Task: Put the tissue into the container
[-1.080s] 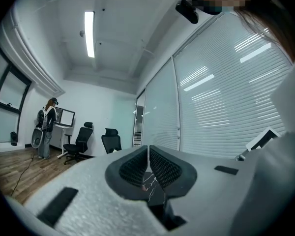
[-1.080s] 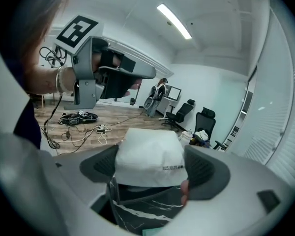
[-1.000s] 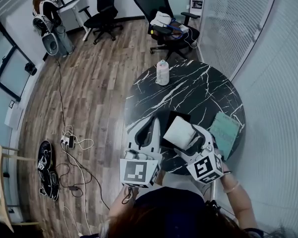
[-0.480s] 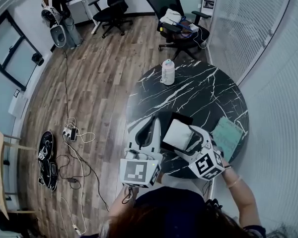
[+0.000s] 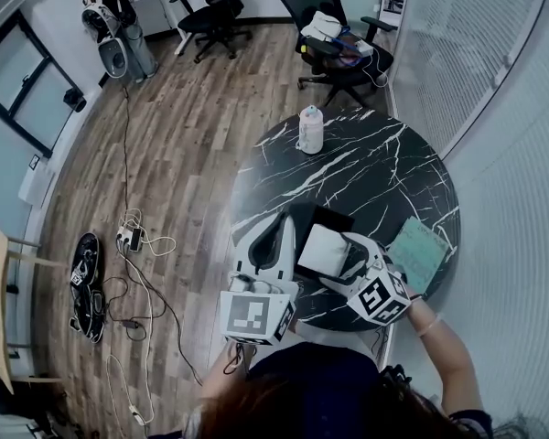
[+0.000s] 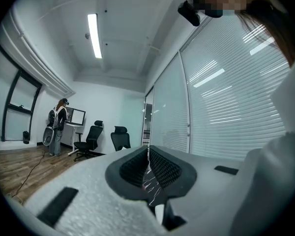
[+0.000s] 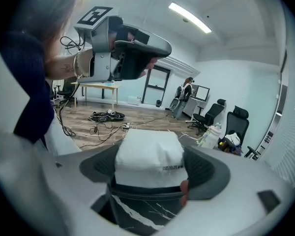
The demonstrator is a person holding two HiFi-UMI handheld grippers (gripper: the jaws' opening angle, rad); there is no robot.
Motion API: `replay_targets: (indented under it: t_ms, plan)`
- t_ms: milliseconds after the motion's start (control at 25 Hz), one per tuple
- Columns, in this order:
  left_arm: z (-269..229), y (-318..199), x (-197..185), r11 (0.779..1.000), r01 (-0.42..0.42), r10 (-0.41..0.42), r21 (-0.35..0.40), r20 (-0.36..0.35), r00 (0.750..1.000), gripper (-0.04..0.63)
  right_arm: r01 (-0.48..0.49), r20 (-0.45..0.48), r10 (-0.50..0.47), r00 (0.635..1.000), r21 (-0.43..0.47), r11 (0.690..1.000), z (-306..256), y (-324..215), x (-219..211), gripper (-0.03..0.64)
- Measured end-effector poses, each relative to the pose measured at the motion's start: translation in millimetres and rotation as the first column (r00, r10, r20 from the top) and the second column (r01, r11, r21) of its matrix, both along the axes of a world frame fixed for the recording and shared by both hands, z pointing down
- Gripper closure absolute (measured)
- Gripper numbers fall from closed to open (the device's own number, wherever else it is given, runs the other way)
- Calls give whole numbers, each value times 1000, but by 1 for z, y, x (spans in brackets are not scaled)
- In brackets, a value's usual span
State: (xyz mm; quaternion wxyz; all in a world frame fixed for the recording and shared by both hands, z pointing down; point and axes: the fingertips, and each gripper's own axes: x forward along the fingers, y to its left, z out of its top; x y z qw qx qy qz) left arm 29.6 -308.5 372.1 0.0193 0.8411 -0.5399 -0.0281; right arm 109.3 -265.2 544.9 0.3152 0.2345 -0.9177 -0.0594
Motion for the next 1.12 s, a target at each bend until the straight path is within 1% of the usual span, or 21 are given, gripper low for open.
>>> replay_targets:
  t_ms: [560, 1120]
  plan:
    - [14, 6, -7, 998, 52, -51, -33, 13, 999, 561, 47, 40, -46, 998, -34, 998, 36, -9, -3, 196]
    - [23, 11, -13, 995, 76, -74, -59, 35, 997, 561, 70, 66, -67, 996, -48, 996, 64, -14, -7, 196]
